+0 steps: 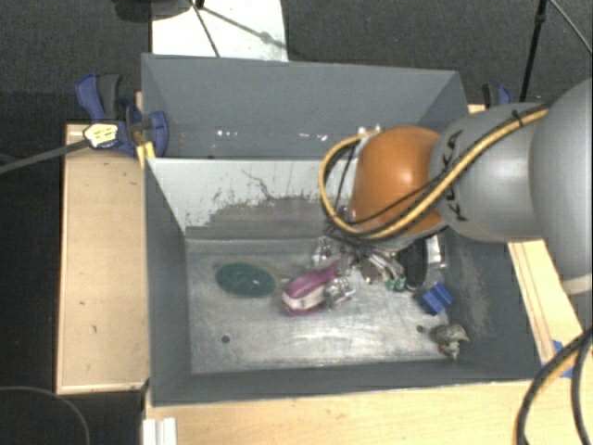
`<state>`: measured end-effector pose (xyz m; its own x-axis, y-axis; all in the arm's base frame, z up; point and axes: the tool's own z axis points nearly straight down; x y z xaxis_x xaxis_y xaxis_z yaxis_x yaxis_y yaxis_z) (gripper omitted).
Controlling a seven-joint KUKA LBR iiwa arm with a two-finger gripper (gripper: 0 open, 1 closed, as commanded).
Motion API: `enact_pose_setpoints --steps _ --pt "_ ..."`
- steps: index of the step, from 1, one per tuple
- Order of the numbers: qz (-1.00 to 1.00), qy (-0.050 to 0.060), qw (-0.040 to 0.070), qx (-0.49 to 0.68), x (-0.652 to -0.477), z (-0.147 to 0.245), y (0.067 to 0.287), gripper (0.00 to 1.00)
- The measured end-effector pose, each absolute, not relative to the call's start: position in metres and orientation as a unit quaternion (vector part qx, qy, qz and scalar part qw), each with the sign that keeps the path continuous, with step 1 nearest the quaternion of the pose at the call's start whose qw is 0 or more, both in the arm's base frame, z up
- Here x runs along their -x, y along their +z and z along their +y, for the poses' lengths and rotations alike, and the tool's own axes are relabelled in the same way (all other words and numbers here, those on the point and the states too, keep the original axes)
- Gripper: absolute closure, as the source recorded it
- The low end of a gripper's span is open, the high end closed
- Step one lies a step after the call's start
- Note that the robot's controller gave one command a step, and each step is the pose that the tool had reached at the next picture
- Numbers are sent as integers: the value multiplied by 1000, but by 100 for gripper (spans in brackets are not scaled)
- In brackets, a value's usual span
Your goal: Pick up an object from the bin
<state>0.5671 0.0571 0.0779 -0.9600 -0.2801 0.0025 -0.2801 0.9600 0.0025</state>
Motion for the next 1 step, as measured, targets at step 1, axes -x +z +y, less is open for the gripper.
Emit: enact_pose_setpoints --steps 1 --pt "-990 0 -5 -138 -569 57 202 100"
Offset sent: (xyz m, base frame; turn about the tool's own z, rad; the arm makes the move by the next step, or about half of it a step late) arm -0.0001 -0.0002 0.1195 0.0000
